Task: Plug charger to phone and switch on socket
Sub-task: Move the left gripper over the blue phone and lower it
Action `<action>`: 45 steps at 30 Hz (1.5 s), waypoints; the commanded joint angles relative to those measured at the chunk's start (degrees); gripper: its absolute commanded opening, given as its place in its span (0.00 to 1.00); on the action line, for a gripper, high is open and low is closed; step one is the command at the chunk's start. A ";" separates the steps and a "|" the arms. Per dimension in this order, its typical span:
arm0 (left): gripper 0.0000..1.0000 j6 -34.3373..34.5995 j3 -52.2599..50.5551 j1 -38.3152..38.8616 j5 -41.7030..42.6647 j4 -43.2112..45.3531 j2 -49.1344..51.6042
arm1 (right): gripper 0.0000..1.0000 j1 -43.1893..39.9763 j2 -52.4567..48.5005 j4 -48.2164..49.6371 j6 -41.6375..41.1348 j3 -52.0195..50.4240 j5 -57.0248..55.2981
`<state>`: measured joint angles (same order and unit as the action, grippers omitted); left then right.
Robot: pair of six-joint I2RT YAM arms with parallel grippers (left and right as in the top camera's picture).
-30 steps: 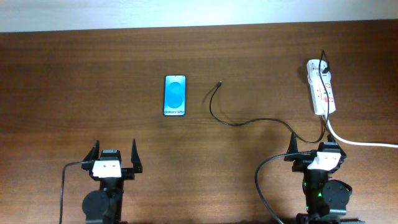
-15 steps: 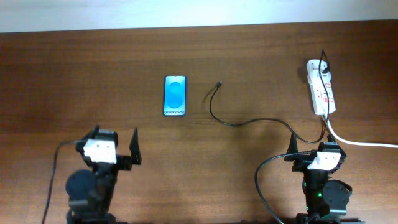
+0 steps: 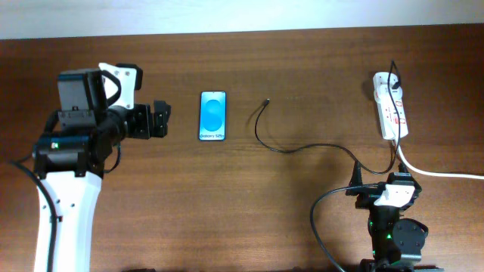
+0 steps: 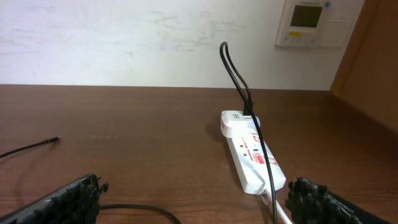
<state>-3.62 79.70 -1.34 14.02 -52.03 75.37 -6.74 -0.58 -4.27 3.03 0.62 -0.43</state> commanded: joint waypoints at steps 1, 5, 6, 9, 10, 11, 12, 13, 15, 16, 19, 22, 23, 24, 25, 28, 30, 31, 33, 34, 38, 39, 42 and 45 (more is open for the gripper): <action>0.99 0.15 1.51 -0.31 4.46 0.09 1.68 | 0.98 0.35 0.37 -0.33 -0.11 -0.31 -0.68; 0.99 0.15 1.51 -0.31 4.46 0.44 1.79 | 0.98 0.35 0.37 -0.33 -0.11 -0.31 -0.68; 0.99 0.15 1.51 -0.31 4.46 0.94 1.79 | 0.98 0.35 0.37 -0.33 -0.11 -0.31 -0.68; 0.99 0.15 1.51 -0.31 4.46 3.54 1.79 | 0.98 0.35 0.37 -0.33 -0.11 -0.31 -0.68; 0.99 0.15 1.51 -0.31 4.46 4.17 1.79 | 0.98 0.35 0.37 -0.33 -0.11 -0.31 -0.68; 0.99 0.17 1.51 -0.31 4.48 4.87 1.79 | 0.98 0.35 0.37 -0.33 -0.11 -0.31 -0.68; 0.99 0.17 1.51 -0.31 4.48 5.64 1.79 | 0.98 0.35 0.37 -0.33 -0.11 -0.31 -0.68; 0.99 0.17 1.51 -0.31 4.48 6.21 1.79 | 0.98 0.35 0.37 -0.33 -0.11 -0.31 -0.68; 0.99 1.44 1.51 -0.31 4.48 7.91 1.79 | 0.98 0.35 0.37 -0.33 -0.11 -0.31 -0.68; 0.99 3.04 1.51 -0.31 4.46 8.72 1.79 | 0.98 0.35 0.37 -0.33 -0.11 -0.31 -0.68; 0.99 4.26 1.51 -0.31 4.39 9.16 1.79 | 0.99 0.35 0.37 -0.33 -0.11 -0.31 -0.68; 0.99 4.28 1.51 -0.31 4.46 9.18 1.79 | 0.98 0.35 0.37 -0.33 -0.11 -0.31 -0.68; 0.99 4.28 1.51 -0.31 4.46 9.20 1.79 | 0.98 0.35 0.37 -0.33 -0.11 -0.31 -0.70; 0.99 4.28 1.51 -0.31 4.46 9.16 1.77 | 0.98 0.35 0.37 -0.33 -0.11 -0.31 -0.68; 1.00 4.28 1.51 -0.31 4.46 9.11 1.79 | 0.98 0.35 0.37 -0.33 -0.11 -0.31 -0.68; 0.93 4.28 1.51 -0.31 4.44 9.11 1.79 | 0.98 0.35 0.37 -0.33 -0.11 -0.31 -0.68; 0.90 4.28 1.51 -0.31 4.44 9.14 1.79 | 0.98 0.35 0.37 -0.33 -0.11 -0.31 -0.68; 0.90 4.28 1.46 -0.31 4.44 9.14 1.81 | 0.98 0.35 0.37 -0.33 -0.11 -0.31 -0.68; 0.90 4.28 1.44 -0.31 4.44 9.11 1.92 | 0.98 0.35 0.37 -0.33 -0.11 -0.31 -0.68; 0.90 4.28 1.44 -0.31 4.44 9.11 1.92 | 0.98 0.35 0.37 -0.33 -0.11 -0.31 -0.68; 0.91 4.31 1.44 -0.31 4.44 8.66 1.92 | 0.98 0.35 0.37 -0.33 -0.11 -0.31 -0.68; 0.91 4.28 1.44 -0.31 4.44 8.46 1.92 | 0.98 0.35 0.37 -0.33 -0.11 -0.31 -0.70; 0.86 4.33 1.40 -0.31 4.44 7.85 2.05 | 0.98 0.35 0.37 -0.33 -0.11 -0.31 -0.68; 0.83 6.82 1.25 -0.31 4.04 7.87 3.28 | 0.98 0.35 0.37 -0.33 -0.11 -0.31 -0.68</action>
<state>0.58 80.05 -1.32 17.63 -43.99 77.17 -6.74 -0.58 -4.27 3.01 0.62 -0.43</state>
